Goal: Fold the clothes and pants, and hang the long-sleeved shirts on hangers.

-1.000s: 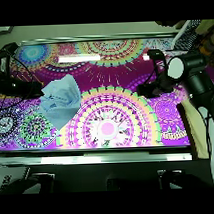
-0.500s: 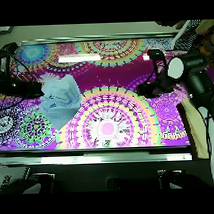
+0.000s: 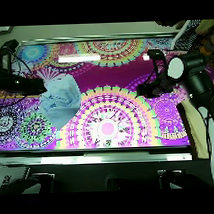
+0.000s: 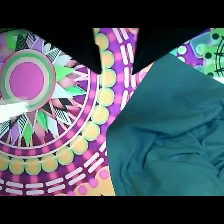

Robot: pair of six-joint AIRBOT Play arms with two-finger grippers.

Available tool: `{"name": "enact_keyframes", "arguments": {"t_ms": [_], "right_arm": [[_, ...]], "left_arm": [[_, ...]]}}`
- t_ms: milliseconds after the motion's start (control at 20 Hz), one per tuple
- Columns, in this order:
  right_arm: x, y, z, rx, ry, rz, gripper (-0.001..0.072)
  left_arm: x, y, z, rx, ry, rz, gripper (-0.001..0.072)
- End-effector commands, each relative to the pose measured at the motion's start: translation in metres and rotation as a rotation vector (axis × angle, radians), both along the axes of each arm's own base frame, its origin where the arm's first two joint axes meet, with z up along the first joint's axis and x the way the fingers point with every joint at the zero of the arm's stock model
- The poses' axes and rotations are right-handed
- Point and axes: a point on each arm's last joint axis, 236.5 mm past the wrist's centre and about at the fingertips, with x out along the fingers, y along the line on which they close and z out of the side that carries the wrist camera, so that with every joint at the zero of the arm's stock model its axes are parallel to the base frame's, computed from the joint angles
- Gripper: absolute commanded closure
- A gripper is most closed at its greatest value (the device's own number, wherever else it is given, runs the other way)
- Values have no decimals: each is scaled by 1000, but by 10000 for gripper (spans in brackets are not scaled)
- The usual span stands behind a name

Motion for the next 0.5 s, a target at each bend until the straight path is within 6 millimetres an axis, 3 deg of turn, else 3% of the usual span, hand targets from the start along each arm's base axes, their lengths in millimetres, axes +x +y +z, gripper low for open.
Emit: {"name": "enact_keyframes", "arguments": {"t_ms": [0, 50, 200, 350, 450], "right_arm": [[-1, 1, 0, 1, 3, 1, 666], [-1, 1, 0, 2, 3, 0, 666], [-1, 1, 0, 4, 4, -6, 664], [-1, 1, 0, 4, 4, -7, 664], [-1, 1, 0, 7, 6, -17, 664]], "left_arm": [[21, 44, -25, 144, 26, 140, 128], [32, 62, -36, 201, 28, 169, 34], [84, 83, -89, 182, 27, 258, 34], [128, 81, -155, 178, 26, 253, 35], [138, 75, -200, 177, 68, 241, 35]]}}
